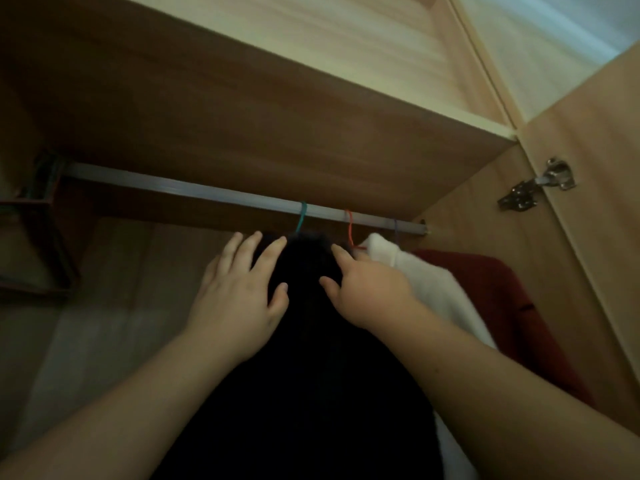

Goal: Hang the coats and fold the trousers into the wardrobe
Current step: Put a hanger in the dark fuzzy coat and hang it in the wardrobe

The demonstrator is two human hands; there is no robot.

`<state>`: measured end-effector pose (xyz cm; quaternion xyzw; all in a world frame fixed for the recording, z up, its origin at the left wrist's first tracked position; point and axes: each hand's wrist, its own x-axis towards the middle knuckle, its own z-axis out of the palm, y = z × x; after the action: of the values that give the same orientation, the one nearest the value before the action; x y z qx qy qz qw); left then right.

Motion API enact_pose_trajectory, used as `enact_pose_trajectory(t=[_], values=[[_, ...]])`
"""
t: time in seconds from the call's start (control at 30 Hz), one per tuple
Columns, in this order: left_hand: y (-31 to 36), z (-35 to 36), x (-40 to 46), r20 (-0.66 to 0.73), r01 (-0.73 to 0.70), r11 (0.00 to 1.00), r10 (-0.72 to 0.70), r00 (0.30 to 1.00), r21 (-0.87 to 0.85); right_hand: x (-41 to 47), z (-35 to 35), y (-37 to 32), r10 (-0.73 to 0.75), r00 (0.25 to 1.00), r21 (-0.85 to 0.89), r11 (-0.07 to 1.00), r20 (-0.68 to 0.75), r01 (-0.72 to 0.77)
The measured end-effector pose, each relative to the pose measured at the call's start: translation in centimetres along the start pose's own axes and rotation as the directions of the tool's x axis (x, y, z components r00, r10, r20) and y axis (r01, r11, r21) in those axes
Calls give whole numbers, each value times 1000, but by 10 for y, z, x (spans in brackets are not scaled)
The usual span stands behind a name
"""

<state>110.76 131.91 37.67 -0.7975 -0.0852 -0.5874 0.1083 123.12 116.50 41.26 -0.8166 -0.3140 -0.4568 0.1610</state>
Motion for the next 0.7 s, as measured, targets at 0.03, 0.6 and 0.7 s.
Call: enact_pose_trajectory(t=[0.03,0.6,0.7], values=[[9,3,-5,23,4,1000,-4,1000,-22,-14,1,8,-17,999,19,1000,-37,18],[281,-31,-240,326,-11,949,119,938,-316,-403,-90,151,205,978,-18,979,37,-205],[354,-59,-304,376,-21,918,182,909,-395,-498,-132,177,269,950,-49,963,158,-264]])
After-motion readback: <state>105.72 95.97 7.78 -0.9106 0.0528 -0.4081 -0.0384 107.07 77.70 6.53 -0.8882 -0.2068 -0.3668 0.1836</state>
